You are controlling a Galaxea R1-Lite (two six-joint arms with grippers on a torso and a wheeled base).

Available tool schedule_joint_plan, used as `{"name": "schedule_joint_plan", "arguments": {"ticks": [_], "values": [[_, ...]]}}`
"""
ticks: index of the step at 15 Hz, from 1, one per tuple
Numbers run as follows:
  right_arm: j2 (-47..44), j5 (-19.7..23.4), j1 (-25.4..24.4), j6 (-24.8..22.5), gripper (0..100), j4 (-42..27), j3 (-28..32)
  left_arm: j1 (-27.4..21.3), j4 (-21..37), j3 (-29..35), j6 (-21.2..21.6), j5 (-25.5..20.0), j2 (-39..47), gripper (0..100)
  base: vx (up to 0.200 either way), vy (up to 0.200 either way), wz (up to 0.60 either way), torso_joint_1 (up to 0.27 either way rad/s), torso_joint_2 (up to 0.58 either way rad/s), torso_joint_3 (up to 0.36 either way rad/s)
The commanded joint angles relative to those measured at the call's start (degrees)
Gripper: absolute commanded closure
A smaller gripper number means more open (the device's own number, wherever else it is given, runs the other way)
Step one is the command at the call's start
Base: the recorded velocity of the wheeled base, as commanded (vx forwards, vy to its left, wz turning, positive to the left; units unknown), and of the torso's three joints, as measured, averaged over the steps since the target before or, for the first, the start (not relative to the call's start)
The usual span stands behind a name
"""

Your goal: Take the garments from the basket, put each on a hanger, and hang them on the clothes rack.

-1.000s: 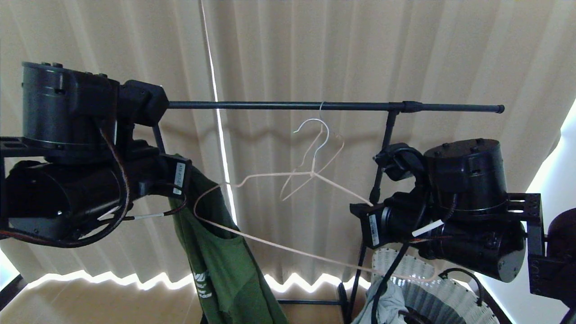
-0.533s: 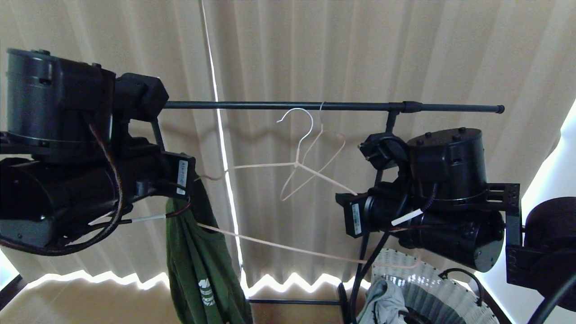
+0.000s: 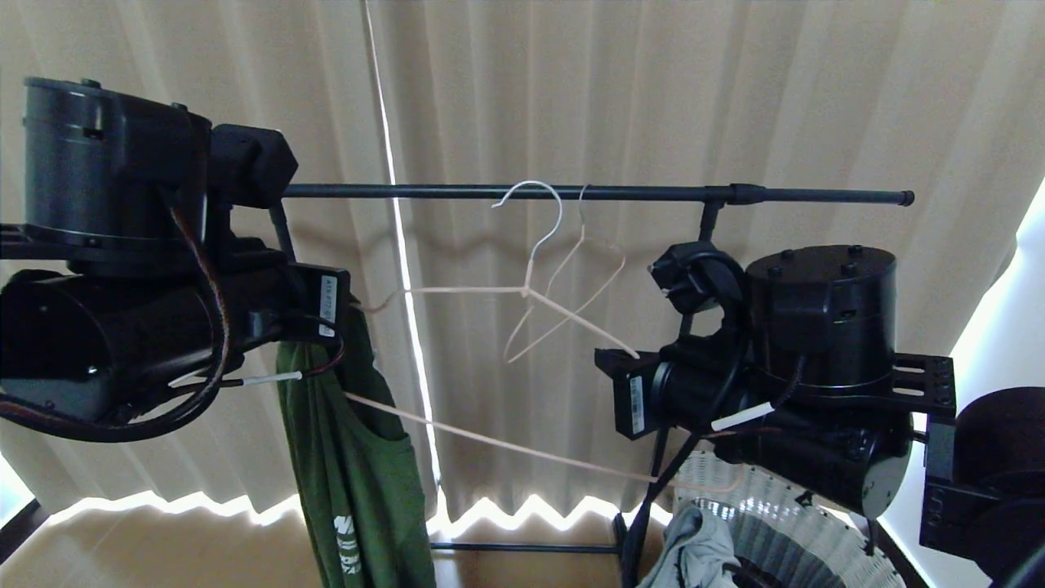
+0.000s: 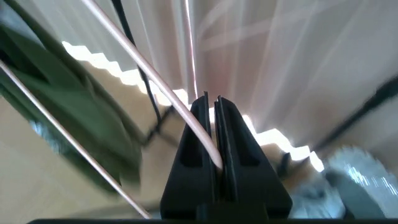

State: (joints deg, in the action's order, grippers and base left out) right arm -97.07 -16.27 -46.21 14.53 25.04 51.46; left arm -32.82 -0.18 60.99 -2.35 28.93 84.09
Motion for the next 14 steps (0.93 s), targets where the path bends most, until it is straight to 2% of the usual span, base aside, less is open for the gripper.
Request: {"name": "schedule_joint_plan", "arguments": {"ticks": [1,7,8,10,14], "values": [[-1.98,-0.07,-0.02,-0.29,100,2.21,-0.48,-0.76,-0.08,0.09,-0.28,-0.01,0.11,100,0.0,0.0,0.0,0.0,0.0,0.0],[-5.58,0.01,-1.95,-1.35,100,5.37,-0.13,-8.05,-0.52,3.96,-2.39,-0.36,0.28,100,0.0,0.0,0.0,0.0,0.0,0.0],[-6.02,0.1,-1.95,-1.87,100,6.43,-0.13,-9.19,-0.52,4.4,-2.92,-1.59,0.11,100,0.0,0.0,0.0,0.0,0.0,0.0],[-6.9,0.19,-1.95,-3.46,100,8.53,-0.13,-11.04,-0.43,4.31,-3.27,-6.96,-0.86,100,0.0,0.0,0.0,0.0,0.0,0.0],[-7.25,0.19,-1.86,-5.04,100,10.38,-0.22,-10.69,-0.26,3.26,-1.25,-14.6,-2.79,100,0.0,0.0,0.0,0.0,0.0,0.0]]}}
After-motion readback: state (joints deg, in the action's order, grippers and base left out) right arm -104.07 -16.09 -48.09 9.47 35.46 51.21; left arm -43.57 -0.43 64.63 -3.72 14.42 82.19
